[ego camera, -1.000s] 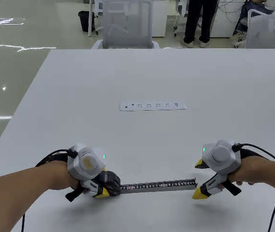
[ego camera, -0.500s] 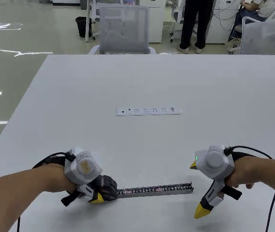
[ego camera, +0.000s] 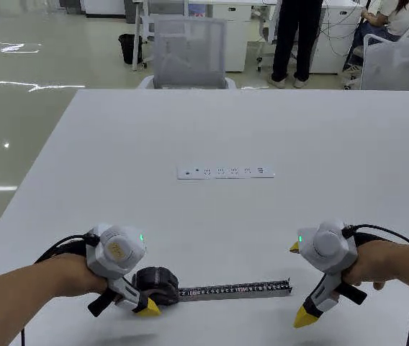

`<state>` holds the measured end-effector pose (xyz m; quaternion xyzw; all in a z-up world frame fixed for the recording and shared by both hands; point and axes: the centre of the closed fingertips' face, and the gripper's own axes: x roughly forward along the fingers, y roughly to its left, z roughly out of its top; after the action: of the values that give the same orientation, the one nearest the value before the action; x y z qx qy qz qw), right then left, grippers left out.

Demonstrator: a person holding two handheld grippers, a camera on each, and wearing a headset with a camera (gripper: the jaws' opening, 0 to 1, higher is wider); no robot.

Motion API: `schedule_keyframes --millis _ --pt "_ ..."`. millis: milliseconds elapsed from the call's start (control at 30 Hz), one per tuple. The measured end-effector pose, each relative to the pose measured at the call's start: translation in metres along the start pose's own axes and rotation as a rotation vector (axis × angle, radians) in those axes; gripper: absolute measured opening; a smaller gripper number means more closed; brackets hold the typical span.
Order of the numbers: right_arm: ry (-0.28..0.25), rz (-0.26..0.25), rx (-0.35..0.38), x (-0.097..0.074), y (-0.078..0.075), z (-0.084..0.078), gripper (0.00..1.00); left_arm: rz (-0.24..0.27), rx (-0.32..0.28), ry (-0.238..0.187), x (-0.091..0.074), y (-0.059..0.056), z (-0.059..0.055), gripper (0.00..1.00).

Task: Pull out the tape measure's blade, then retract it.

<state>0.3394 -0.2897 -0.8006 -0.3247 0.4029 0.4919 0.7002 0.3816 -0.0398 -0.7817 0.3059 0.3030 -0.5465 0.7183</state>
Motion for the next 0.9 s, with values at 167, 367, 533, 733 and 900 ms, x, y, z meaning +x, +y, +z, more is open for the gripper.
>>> schedule_keyframes --millis 167,367,533,733,900 --pt "-0.073 -0.030 0.087 -0.003 -0.001 0.009 1.00 0.092 -0.102 -0.105 -0.014 0.013 0.014 0.99" --pt "-0.157 -0.122 0.194 -0.013 -0.004 0.007 1.00 0.161 -0.230 -0.198 -0.033 0.012 0.006 0.99" --pt "-0.209 -0.174 0.240 -0.024 -0.002 0.005 1.00 0.223 -0.347 -0.241 -0.048 0.012 -0.009 0.99" --pt "-0.276 -0.247 0.333 -0.036 -0.003 0.000 1.00 0.258 -0.382 -0.247 -0.065 0.003 -0.027 0.99" --pt "-0.312 -0.288 0.392 -0.045 0.001 -0.009 1.00 0.278 -0.433 -0.264 -0.075 -0.001 -0.039 0.99"
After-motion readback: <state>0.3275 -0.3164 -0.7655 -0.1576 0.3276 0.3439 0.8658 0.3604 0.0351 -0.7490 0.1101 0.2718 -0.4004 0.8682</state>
